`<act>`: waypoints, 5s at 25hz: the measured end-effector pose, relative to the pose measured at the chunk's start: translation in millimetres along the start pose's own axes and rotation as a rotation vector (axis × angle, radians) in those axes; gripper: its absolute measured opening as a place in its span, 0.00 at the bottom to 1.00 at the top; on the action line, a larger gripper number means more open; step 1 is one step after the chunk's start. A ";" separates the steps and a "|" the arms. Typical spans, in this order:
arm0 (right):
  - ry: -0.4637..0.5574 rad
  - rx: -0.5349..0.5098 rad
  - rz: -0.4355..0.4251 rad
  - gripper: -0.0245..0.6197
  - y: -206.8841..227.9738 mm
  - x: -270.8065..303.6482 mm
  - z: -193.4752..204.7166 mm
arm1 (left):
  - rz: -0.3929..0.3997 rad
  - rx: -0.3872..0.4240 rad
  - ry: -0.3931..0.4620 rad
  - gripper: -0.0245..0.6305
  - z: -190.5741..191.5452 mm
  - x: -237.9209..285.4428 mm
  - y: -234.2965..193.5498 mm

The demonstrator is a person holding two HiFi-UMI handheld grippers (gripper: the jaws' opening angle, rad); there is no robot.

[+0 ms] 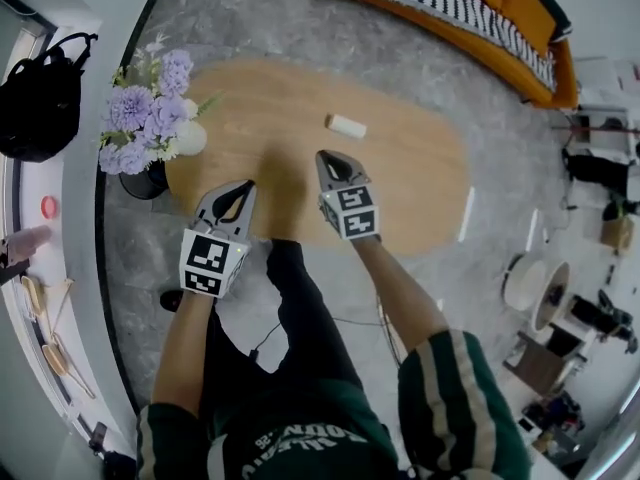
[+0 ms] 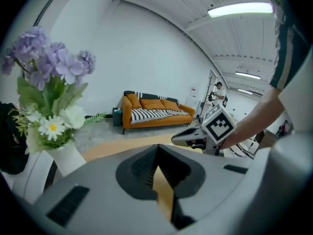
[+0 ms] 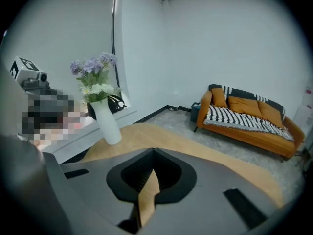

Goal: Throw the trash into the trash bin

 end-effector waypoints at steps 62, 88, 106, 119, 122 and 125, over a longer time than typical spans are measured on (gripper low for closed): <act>-0.290 -0.324 -0.124 0.25 -208.1 126.3 -3.9 | -0.293 -0.221 -0.029 0.04 150.6 -192.5 -176.6; -0.310 -0.339 -0.289 0.25 -434.6 422.2 50.5 | -0.712 -0.436 0.036 0.04 355.0 -299.1 -270.5; -0.377 -0.346 -0.229 0.31 -421.3 496.9 117.7 | -0.778 -0.440 0.002 0.04 424.1 -292.8 -274.3; -0.282 -0.335 -0.377 0.04 -473.9 331.4 -0.3 | -0.701 -0.380 0.017 0.04 274.3 -365.5 -267.8; -0.253 -0.295 -0.400 0.04 -482.7 284.2 -33.7 | -0.668 -0.355 0.027 0.04 227.5 -380.8 -270.9; -0.187 -0.263 -0.401 0.04 -481.6 232.9 -71.6 | -0.627 -0.338 0.037 0.04 185.8 -388.8 -265.4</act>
Point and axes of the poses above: the fingertips, and each gripper's own axes: x forward along the fingers, y to its right, z out of its underside, the point moved 6 cm from there along -x, backward along the fingers, and after that the axes turned 8 degrees about -z, right-handed, at the moved point
